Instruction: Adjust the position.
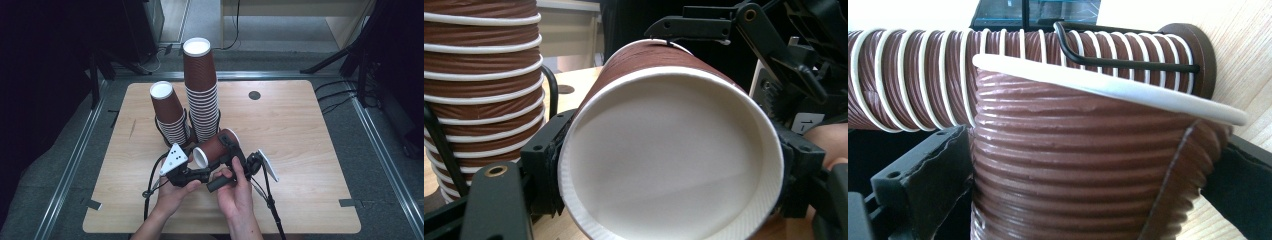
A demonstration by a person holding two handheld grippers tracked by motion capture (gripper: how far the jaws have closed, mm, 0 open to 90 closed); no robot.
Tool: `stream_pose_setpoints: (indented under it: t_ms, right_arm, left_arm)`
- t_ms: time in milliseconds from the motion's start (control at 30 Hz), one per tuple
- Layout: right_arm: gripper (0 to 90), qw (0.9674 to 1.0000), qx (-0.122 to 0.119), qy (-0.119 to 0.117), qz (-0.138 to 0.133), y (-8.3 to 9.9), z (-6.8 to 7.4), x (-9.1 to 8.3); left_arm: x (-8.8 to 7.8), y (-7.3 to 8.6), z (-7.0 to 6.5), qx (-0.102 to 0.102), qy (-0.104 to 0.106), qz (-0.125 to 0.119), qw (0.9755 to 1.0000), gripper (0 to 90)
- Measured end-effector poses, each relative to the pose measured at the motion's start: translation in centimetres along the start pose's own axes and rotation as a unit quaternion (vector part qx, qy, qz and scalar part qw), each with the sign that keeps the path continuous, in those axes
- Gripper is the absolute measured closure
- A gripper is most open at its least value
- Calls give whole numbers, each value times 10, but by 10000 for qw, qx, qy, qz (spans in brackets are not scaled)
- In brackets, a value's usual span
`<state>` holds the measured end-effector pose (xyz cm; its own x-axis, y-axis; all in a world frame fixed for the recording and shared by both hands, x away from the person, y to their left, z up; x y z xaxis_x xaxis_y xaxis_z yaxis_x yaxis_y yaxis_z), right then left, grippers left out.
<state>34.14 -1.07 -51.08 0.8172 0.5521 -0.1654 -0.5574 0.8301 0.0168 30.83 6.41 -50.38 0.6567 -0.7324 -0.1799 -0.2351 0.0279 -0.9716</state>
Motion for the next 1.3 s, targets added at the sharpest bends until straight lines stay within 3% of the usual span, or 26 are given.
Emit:
stream_pose_setpoints:
  t_ms: [300, 433, 800, 967, 1100, 1300]
  right_arm:
    - [0, 10000, -68, -41, 8, -3, 0, 0]
    - [67, 10000, -79, -42, -12, -4, -2, 0]
    - [97, 9999, -90, -135, -23, -2, -2, -2]
    - [117, 9995, -148, -263, -103, -3, 2, -3]
    - [118, 9991, -285, -268, -146, -6, 2, -4]
    - [118, 9965, -699, -318, -334, -15, 3, -6]
  left_arm:
    - [1, 2, 0, 83, 2, 74, 9999, 220]
    - [0, 2, 0, 137, -12, 75, 9999, 218]
    - [-1, 3, 1, 145, 3, 171, 9997, 196]
    - [-4, 1, 2, -54, 27, 265, 9996, 0]
    - [-5, -2, 5, -183, -58, 224, 9996, 0]
    - [-10, -4, 12, -315, -121, 193, 9992, 0]
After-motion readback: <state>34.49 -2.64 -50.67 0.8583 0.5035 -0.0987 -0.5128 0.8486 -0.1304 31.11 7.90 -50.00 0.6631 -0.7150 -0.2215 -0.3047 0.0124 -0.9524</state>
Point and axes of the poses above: each handheld gripper's, and its own axes: x roughly forward along the jaws, y roughly out of its underside, z roughly to its left, the point moved 9 cm from there along x, roughly forward along the jaws, and after that the axes turned 1 degree about y, right-handed, at the moved point
